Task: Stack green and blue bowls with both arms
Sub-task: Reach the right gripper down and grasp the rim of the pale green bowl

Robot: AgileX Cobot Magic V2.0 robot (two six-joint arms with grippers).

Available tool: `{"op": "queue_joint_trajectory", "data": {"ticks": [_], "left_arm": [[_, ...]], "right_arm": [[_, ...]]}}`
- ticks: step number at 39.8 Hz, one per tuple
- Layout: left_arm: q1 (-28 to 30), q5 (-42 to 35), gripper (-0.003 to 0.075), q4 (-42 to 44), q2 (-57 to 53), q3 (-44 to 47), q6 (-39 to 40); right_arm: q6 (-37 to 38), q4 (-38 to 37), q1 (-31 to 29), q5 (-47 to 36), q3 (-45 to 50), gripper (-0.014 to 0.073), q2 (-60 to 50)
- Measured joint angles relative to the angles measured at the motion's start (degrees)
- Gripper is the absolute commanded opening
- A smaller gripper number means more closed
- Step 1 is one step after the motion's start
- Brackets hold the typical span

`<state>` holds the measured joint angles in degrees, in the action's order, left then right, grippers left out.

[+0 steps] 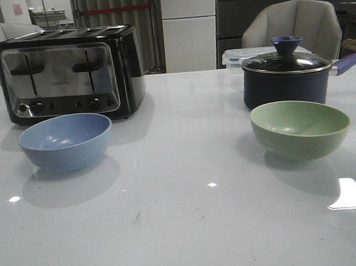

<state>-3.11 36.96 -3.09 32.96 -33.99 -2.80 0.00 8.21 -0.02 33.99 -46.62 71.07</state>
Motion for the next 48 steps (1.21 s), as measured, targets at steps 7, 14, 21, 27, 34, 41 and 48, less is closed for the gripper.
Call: {"op": "queue_joint_trajectory", "data": {"ticks": [7, 14, 21, 27, 34, 41, 48], "left_arm": [[0.0, 0.0, 0.0455, 0.0, 0.0, 0.0, 0.0], [0.0, 0.0, 0.0455, 0.0, 0.0, 0.0, 0.0], [0.0, 0.0, 0.0455, 0.0, 0.0, 0.0, 0.0], [0.0, -0.1, 0.0455, 0.0, 0.0, 0.0, 0.0], [0.0, -0.1, 0.0455, 0.0, 0.0, 0.0, 0.0], [0.0, -0.1, 0.0455, 0.0, 0.0, 0.0, 0.0], [0.0, -0.1, 0.0455, 0.0, 0.0, 0.0, 0.0]], "right_arm": [[0.0, 0.2, 0.0, 0.0, -7.9, 0.0538, 12.2], [0.3, 0.4, 0.0, 0.0, -15.4, 0.0538, 22.6], [0.0, 1.1, 0.0, 1.2, -22.0, 0.0513, 32.1], [0.0, 1.4, 0.0, 3.9, -26.1, 0.0344, 37.4], [0.3, 1.5, 0.0, 5.6, -27.7, 0.0171, 39.1], [0.3, 2.1, 0.0, 6.8, -28.0, 0.0116, 38.5], [0.3, 1.5, 1.4, 8.4, -28.0, 0.0116, 34.5]]}}
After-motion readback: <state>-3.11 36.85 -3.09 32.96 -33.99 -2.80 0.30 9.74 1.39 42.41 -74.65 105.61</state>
